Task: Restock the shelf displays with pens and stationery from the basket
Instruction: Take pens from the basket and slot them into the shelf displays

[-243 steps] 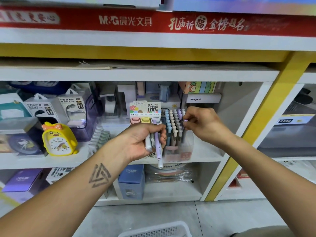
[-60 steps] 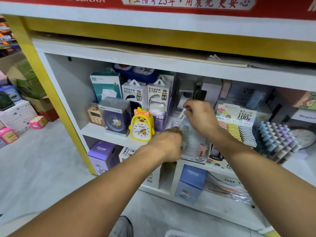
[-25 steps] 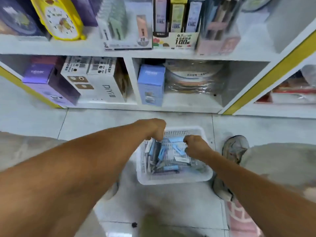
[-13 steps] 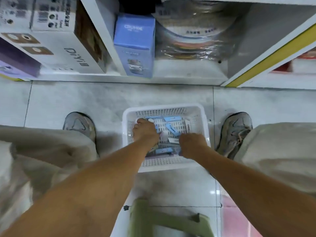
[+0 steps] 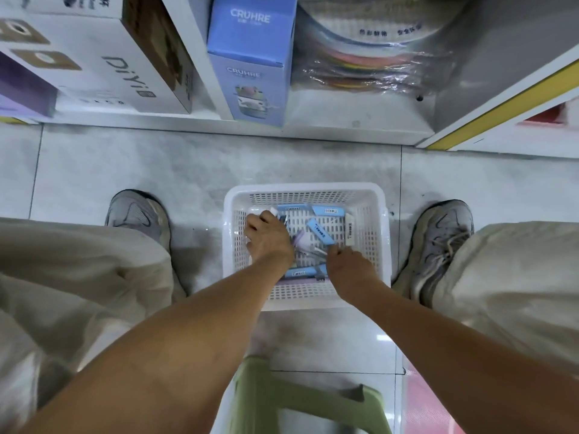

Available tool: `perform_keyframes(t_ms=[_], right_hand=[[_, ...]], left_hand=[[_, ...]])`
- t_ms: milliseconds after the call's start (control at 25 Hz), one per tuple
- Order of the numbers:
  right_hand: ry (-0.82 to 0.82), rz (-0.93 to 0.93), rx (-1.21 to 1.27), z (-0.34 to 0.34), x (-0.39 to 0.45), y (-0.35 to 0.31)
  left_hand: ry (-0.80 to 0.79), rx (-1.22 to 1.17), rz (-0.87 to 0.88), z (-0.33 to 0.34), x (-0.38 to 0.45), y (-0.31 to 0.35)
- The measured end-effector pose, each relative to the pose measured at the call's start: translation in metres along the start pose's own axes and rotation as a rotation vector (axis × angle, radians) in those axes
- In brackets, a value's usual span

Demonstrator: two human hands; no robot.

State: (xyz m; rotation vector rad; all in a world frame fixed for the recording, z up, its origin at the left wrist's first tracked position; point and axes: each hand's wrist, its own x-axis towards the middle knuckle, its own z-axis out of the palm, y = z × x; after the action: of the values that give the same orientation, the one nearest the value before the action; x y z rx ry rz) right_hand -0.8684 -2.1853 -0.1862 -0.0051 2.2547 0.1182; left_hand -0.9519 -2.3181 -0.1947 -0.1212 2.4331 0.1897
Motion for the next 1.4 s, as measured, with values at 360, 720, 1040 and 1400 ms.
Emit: perform_keyframes(t_ms=[360, 720, 1040, 1400], right_hand=[[0.192, -0.037, 0.281, -0.039, 0.010, 0.015], [0.381, -0.029, 0.820, -0.034, 0.025, -0.002], [0.476, -0.041, 0.349, -0.034, 0.040, -0.007], [0.224, 0.094, 1.201, -0.041, 0.038, -0.024]], left_hand=[[-0.052, -0.377, -0.030, -0.007, 0.012, -0.017], [-0.123, -0.963, -0.446, -0.011, 0.012, -0.013], [-0.149, -1.210, -0.496, -0.005, 0.000, -0.001], [-0.308, -1.265, -0.415, -0.012, 0.004, 0.000]])
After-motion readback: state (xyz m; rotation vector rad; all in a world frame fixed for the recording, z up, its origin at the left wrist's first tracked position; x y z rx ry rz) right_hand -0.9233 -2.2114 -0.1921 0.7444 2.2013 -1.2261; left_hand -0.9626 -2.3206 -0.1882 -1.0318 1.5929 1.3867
